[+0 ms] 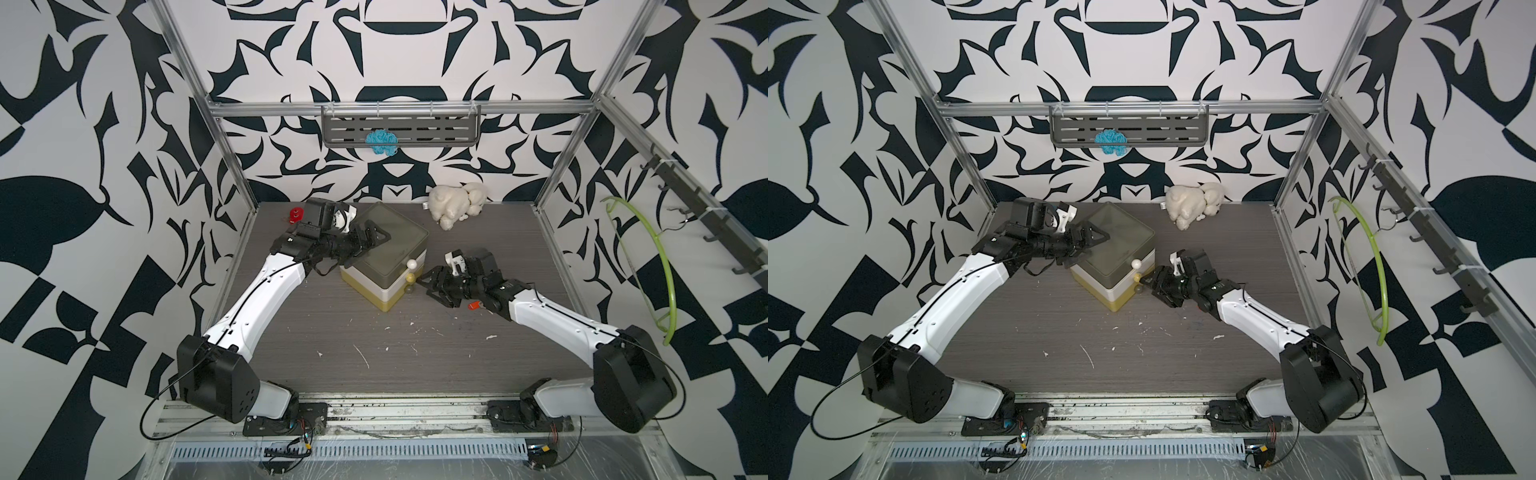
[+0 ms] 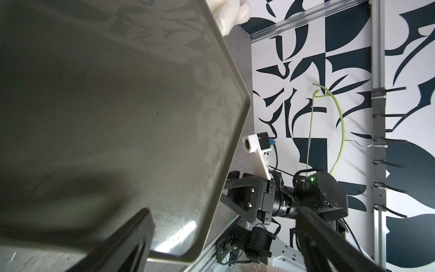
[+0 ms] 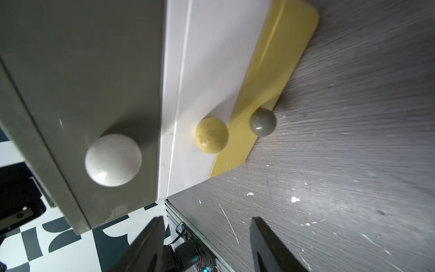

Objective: Take the keys out of the drawer
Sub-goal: Close the drawer in the storage box, then adjust the storage box at the center of the board.

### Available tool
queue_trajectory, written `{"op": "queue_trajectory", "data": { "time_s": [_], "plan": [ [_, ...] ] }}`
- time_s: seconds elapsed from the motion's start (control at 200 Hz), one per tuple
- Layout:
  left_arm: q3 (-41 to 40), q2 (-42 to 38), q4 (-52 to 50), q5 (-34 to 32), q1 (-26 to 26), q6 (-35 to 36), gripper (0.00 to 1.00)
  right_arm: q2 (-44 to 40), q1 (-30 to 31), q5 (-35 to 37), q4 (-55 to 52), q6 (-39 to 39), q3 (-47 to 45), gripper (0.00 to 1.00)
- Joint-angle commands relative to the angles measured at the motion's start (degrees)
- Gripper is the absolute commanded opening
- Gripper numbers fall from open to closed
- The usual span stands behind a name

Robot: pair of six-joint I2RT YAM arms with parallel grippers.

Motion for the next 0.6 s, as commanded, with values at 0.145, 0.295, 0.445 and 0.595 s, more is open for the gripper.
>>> {"op": "queue_trajectory", "data": {
  "time_s": [0.145, 0.295, 0.445, 0.595],
  "plan": [
    [0.66, 1.79, 0.94, 5.77, 1.86, 3.3, 0.99, 3.78, 3.31, 8.31, 7.09, 4.81, -0.7, 0.55],
    [2.03, 3.21, 1.3, 5.81, 1.86, 4.28, 0.99, 5.88, 3.58, 10.23, 9.14, 4.34, -0.18, 0.53],
    [2.26, 4.11, 1.23, 6.21, 1.86, 4.06, 0.99, 6.8, 3.34, 10.96, 11.32, 4.71, -0.54, 0.53],
    [2.98, 3.21, -0.42, 4.97, 1.86, 4.44, 0.99, 2.4, -0.89, 13.39, 8.83, 5.53, -3.44, 0.51]
  ]
}}
